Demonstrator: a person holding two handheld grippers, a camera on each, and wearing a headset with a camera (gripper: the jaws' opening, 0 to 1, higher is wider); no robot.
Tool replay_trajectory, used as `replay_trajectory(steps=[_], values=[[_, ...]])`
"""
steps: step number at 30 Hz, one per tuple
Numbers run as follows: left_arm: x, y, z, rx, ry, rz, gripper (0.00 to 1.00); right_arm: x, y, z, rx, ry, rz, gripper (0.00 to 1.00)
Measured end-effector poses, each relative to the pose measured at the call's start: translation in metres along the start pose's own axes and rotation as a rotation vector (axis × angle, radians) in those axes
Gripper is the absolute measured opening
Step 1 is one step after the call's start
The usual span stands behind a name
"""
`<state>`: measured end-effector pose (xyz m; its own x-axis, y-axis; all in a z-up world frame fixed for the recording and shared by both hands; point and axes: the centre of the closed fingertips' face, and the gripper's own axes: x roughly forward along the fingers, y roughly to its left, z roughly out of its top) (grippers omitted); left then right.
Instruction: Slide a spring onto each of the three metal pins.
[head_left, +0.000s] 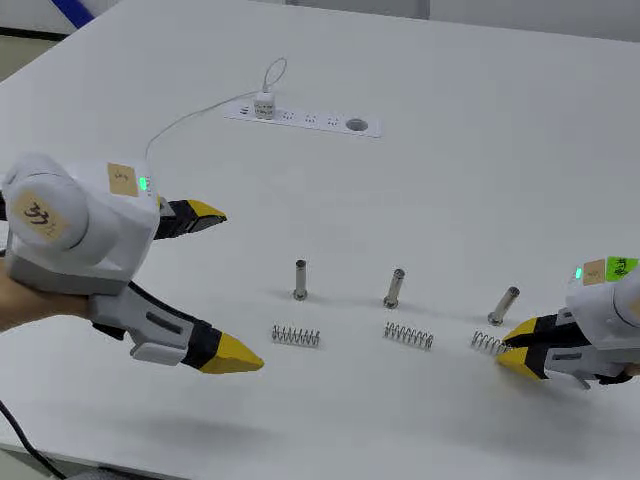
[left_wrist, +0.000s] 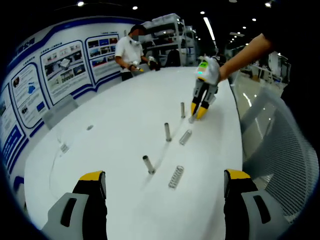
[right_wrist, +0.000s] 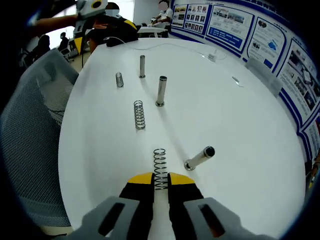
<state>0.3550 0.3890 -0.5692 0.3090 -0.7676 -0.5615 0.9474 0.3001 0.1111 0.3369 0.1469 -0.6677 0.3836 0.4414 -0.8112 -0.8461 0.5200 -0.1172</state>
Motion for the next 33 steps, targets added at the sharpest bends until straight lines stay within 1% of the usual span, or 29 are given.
replay_trajectory(steps=[2, 4, 5, 9, 13, 16, 18, 20, 22, 24, 25, 26, 28, 31, 33], values=[[0.002, -0.001, 0.004, 0.006, -0.009, -0.004, 1.00, -0.005, 0.000, 0.002, -0.016, 0.002, -0.009, 0.11], [0.004, -0.002, 0.004, 0.017, -0.003, -0.006, 1.00, -0.011, -0.001, 0.004, -0.026, 0.002, -0.015, 0.11], [0.006, -0.003, 0.005, 0.021, -0.005, -0.008, 1.00, -0.014, -0.002, 0.006, -0.023, -0.006, -0.018, 0.11], [0.008, -0.006, 0.010, 0.025, -0.029, -0.015, 1.00, -0.024, -0.003, 0.010, -0.031, -0.022, -0.025, 0.11], [0.011, -0.010, 0.012, 0.040, -0.031, -0.022, 1.00, -0.034, 0.002, 0.015, -0.040, -0.028, -0.029, 0.11], [0.014, -0.011, 0.015, 0.037, -0.040, -0.029, 1.00, -0.042, 0.009, 0.023, -0.034, -0.052, -0.036, 0.11], [0.017, -0.011, 0.019, 0.034, -0.049, -0.033, 0.98, -0.046, 0.014, 0.029, -0.030, -0.066, -0.036, 0.11], [0.020, -0.011, 0.023, 0.028, -0.064, -0.036, 0.98, -0.048, 0.020, 0.033, -0.037, -0.072, -0.033, 0.11], [0.023, -0.012, 0.028, 0.029, -0.079, -0.043, 0.97, -0.048, 0.021, 0.035, -0.040, -0.076, -0.032, 0.11], [0.025, -0.015, 0.036, 0.046, -0.114, -0.057, 0.94, -0.049, 0.025, 0.039, -0.046, -0.083, -0.029, 0.11], [0.026, -0.018, 0.039, 0.038, -0.121, -0.068, 0.92, -0.049, 0.028, 0.041, -0.057, -0.084, -0.025, 0.11], [0.027, -0.019, 0.040, 0.030, -0.125, -0.075, 0.92, -0.049, 0.030, 0.042, -0.067, -0.083, -0.022, 0.11], [0.030, -0.022, 0.043, 0.035, -0.131, -0.083, 0.92, -0.049, 0.035, 0.046, -0.091, -0.078, -0.015, 0.11], [0.035, -0.027, 0.044, 0.042, -0.131, -0.094, 0.91, -0.050, 0.041, 0.052, -0.097, -0.090, 0.003, 0.11], [0.038, -0.030, 0.044, 0.051, -0.134, -0.096, 0.91, -0.052, 0.046, 0.060, -0.108, -0.103, 0.015, 0.11]])
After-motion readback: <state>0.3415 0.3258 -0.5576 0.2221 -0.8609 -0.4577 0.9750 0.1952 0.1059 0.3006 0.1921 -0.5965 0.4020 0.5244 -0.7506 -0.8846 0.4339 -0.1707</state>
